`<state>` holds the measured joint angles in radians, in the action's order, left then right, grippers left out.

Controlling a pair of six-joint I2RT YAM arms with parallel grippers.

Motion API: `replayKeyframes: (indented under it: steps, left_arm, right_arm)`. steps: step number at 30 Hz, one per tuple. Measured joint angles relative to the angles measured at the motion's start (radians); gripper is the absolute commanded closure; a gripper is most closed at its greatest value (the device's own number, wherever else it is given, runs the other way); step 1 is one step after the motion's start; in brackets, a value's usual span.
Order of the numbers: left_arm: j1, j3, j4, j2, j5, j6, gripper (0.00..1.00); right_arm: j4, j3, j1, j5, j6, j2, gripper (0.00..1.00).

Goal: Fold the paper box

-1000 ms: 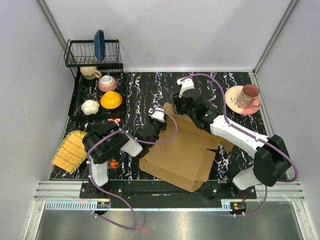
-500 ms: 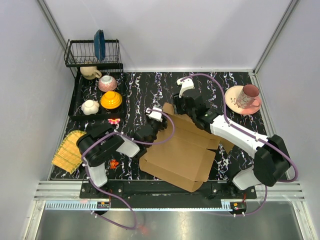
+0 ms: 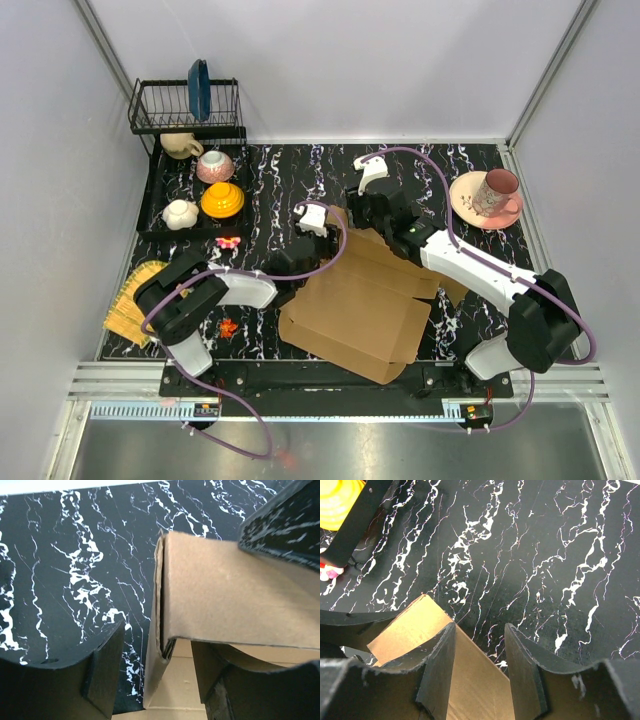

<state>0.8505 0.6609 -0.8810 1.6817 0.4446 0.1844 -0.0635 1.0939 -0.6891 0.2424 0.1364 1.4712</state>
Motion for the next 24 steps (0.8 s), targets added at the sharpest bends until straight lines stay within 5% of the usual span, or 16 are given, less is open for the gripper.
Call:
replayKeyframes:
  steps: [5,11,19,24]
  left_arm:
    - [0.000,0.000,0.010,0.038,-0.002,0.046,0.45]
    - [-0.001,0.000,0.013,0.084,0.000,0.052,0.60]
    - [-0.006,0.000,0.010,0.105,0.004,0.063,1.00]
    - [-0.006,0.000,0.011,0.105,0.009,0.042,1.00]
  right_arm:
    - [0.000,0.000,0.000,0.000,0.000,0.000,0.50]
    - [0.000,0.000,0.000,0.000,0.000,0.000,0.50]
    - [0.000,0.000,0.000,-0.002,0.001,0.000,0.50]
    - [0.006,0.000,0.000,-0.011,0.005,0.000,0.50]
